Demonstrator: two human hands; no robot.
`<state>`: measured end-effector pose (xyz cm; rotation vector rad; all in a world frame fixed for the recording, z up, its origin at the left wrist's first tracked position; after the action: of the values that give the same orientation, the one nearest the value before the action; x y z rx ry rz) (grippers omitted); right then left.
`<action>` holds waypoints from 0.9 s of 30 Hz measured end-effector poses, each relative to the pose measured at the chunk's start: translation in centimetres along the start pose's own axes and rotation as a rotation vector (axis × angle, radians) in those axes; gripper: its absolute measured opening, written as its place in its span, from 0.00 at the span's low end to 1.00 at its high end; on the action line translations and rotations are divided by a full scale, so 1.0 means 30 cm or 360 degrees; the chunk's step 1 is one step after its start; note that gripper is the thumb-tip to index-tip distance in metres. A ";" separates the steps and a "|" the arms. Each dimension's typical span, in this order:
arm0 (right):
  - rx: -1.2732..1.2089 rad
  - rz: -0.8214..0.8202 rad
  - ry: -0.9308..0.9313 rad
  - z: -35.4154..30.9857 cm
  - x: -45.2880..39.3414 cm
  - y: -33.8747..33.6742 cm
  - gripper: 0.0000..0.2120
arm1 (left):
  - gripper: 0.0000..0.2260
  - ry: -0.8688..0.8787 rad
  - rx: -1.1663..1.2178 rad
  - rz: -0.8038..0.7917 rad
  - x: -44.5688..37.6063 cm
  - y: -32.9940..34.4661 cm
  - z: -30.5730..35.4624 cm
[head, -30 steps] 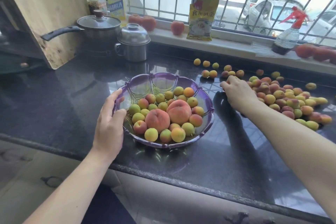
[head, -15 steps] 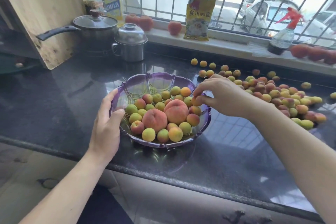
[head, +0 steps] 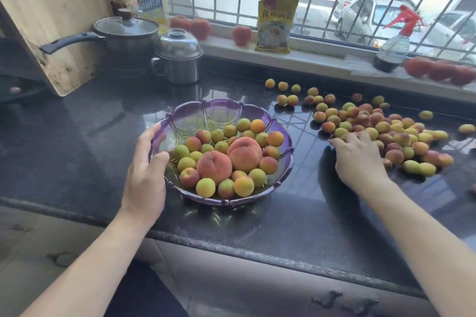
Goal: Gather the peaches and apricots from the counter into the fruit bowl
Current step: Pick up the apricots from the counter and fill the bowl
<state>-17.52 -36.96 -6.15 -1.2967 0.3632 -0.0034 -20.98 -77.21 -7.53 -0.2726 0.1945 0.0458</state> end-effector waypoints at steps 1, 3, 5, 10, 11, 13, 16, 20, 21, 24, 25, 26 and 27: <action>0.0025 0.0050 -0.0023 0.005 0.003 0.001 0.12 | 0.27 -0.0004 -0.0003 0.0000 0.001 0.001 0.003; -0.0008 0.0065 -0.0027 0.014 -0.010 -0.004 0.11 | 0.27 -0.0011 -0.0003 0.0007 0.005 0.001 0.007; -0.0393 0.0117 0.0045 -0.003 -0.041 -0.046 0.11 | 0.27 -0.0010 -0.0017 0.0011 0.010 0.003 0.012; -0.1620 0.0178 -0.0067 -0.187 -0.137 -0.274 0.12 | 0.30 -0.0001 -0.0102 -0.0045 0.014 0.011 0.010; -0.1590 0.0132 -0.0170 -0.234 -0.150 -0.292 0.12 | 0.31 -0.0001 -0.0102 -0.0047 0.013 0.009 0.007; -0.1397 0.0023 -0.0286 -0.306 -0.172 -0.285 0.12 | 0.33 0.0003 -0.0089 -0.0046 0.010 0.006 0.001; -0.1174 -0.0048 -0.0308 -0.351 -0.190 -0.233 0.10 | 0.33 -0.0012 -0.0042 -0.0034 0.007 0.001 -0.004; -0.1485 -0.0035 -0.0224 -0.337 -0.192 -0.226 0.09 | 0.32 -0.0039 -0.0005 -0.0034 0.007 0.000 0.003; -0.1572 0.0035 -0.0159 -0.321 -0.191 -0.229 0.10 | 0.31 -0.0046 0.0002 -0.0038 0.007 0.000 0.007; -0.1668 0.0263 0.0139 -0.232 -0.200 -0.191 0.11 | 0.32 -0.0057 0.0074 -0.0067 0.005 0.003 0.020; -0.1662 0.0236 0.0237 -0.202 -0.207 -0.161 0.11 | 0.32 -0.0064 0.0105 -0.0066 0.001 0.005 0.022; -0.1633 0.0157 0.0320 -0.180 -0.214 -0.122 0.12 | 0.33 -0.0067 0.0131 -0.0043 -0.001 0.004 0.023; -0.1604 0.0045 0.0380 -0.167 -0.221 -0.081 0.12 | 0.32 -0.0056 0.0152 0.0007 -0.002 0.001 0.019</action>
<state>-24.61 -40.99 -3.25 -2.2973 0.6264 0.0552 -20.93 -77.01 -6.98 -0.1762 0.1621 0.0456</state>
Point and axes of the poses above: each hand's wrist, its own x-axis away from the middle knuckle, its own y-axis out of the palm, z = x × y, the point moved 2 cm from there along -x, towards the middle knuckle, and after that the axes turned 6 degrees about -x, right-handed, at the moved point
